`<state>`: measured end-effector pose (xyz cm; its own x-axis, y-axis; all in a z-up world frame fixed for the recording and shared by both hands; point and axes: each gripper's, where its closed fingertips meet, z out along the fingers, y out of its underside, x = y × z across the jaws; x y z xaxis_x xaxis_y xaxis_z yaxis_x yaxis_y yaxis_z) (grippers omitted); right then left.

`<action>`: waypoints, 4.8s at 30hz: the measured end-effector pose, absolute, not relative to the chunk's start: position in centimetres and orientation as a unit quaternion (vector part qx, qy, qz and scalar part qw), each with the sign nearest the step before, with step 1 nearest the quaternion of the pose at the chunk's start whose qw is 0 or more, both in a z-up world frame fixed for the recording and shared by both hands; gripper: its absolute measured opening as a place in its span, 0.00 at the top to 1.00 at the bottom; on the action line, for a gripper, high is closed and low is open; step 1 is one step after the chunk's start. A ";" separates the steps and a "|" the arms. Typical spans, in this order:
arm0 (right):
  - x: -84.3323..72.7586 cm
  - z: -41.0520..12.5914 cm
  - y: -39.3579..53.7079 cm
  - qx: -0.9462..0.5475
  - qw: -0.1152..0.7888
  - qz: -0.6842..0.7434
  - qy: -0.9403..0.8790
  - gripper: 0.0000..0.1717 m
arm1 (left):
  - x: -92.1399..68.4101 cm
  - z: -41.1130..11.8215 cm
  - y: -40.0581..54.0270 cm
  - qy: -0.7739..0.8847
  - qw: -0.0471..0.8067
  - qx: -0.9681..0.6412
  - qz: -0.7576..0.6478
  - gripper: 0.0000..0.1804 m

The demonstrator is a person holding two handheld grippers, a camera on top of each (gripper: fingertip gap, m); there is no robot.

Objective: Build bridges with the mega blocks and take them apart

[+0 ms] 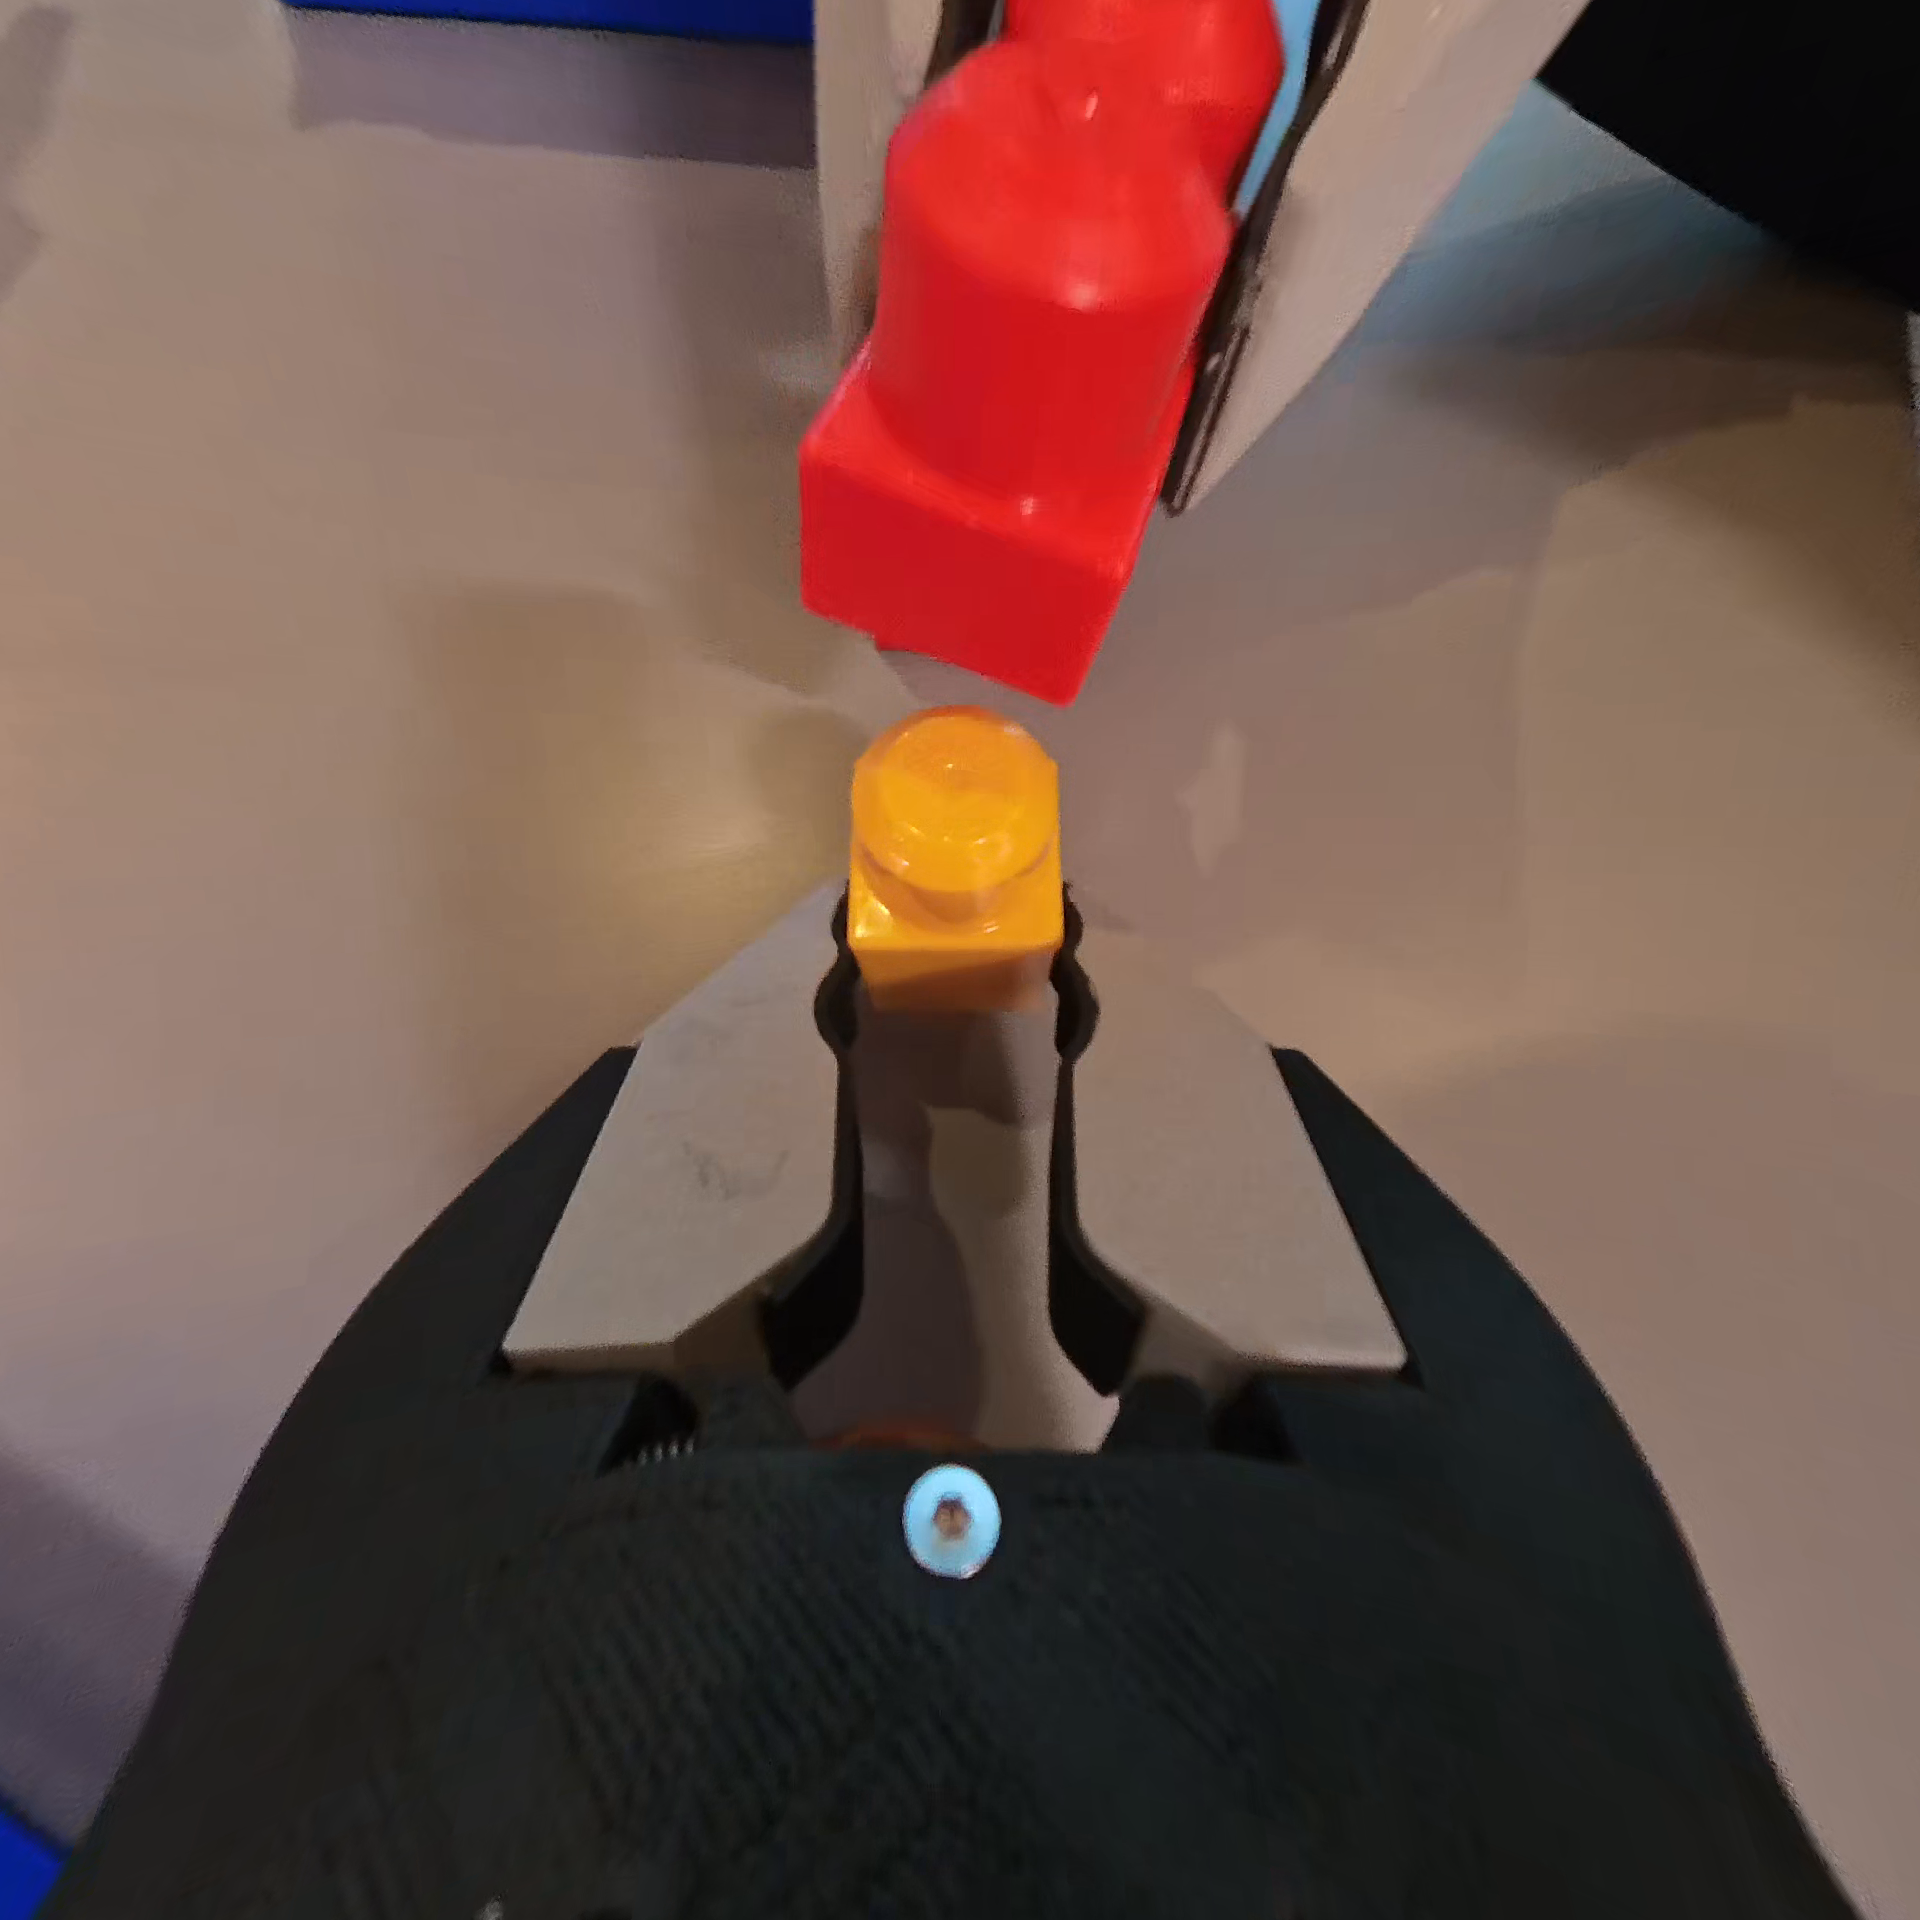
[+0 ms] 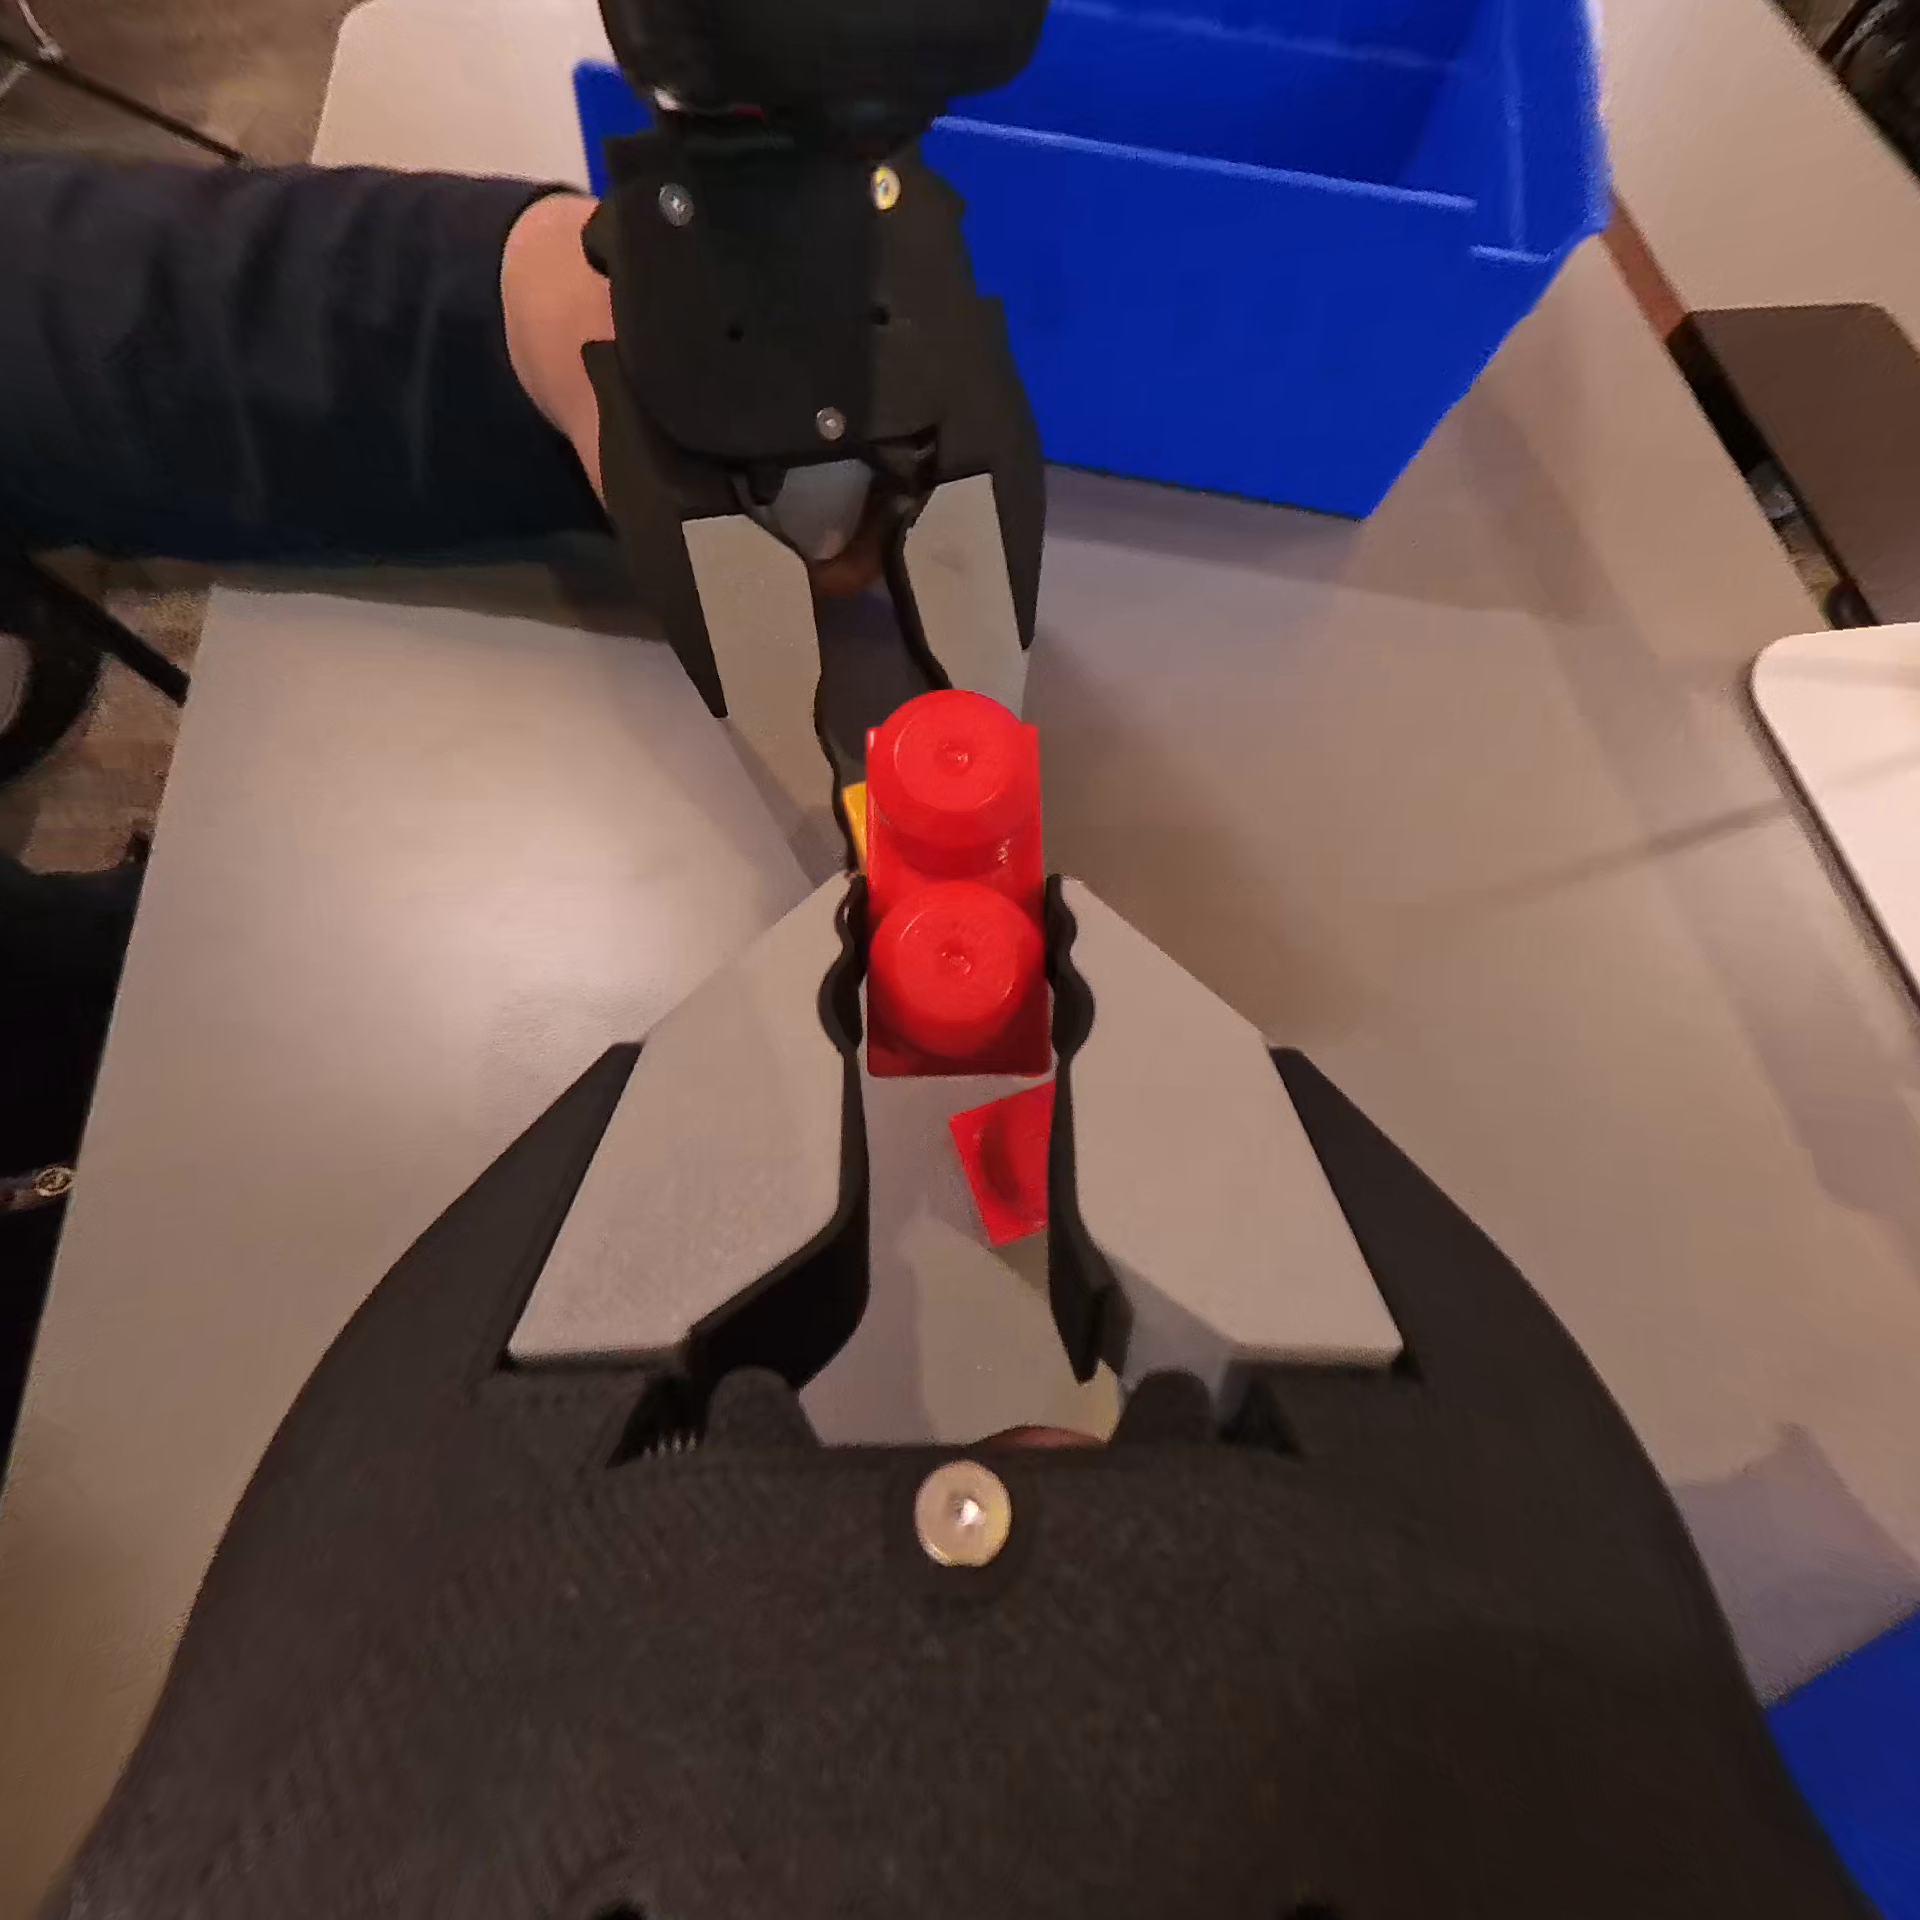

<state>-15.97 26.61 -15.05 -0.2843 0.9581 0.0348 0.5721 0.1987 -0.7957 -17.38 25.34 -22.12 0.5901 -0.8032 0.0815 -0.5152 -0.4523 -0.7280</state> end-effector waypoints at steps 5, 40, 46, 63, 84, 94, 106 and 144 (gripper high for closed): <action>-16.5 -15.3 24.3 -0.521 0.240 0.373 -0.729 0.82 | -16.3 -21.7 24.2 0.430 0.329 -0.814 -0.211 0.81; -15.4 -16.8 23.4 -0.520 0.190 0.379 -0.742 0.82 | -14.1 -22.4 23.3 0.442 0.302 -0.817 -0.216 0.81; -15.8 -17.2 23.4 -0.522 0.190 0.383 -0.738 0.82 | -14.2 -22.6 23.3 0.437 0.298 -0.820 -0.219 0.81; -14.6 -15.1 22.0 -0.460 0.186 0.453 -0.740 0.83 | -12.4 -20.0 21.4 0.436 0.299 -0.784 -0.326 0.82; -14.3 -14.4 23.1 -0.484 0.225 0.488 -0.691 0.83 | -12.2 -18.5 22.6 0.389 0.336 -0.778 -0.360 0.82; -13.3 -16.5 22.5 -0.473 0.157 0.469 -0.729 0.83 | -11.9 -20.2 22.1 0.427 0.312 -0.791 -0.309 0.82; -12.5 -17.5 21.5 -0.485 0.105 0.440 -0.748 0.82 | -10.8 -21.5 21.1 0.448 0.277 -0.793 -0.305 0.82; -11.5 -17.3 19.6 -0.495 0.070 0.413 -0.762 0.82 | -9.4 -20.3 19.1 0.452 0.255 -0.768 -0.374 0.82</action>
<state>-11.54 19.65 -17.31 -0.5010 0.8111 -0.3018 0.6959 0.1702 -0.6977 -9.45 19.12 -20.27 0.3112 -0.8856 0.3447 -0.5037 -0.4613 -0.7304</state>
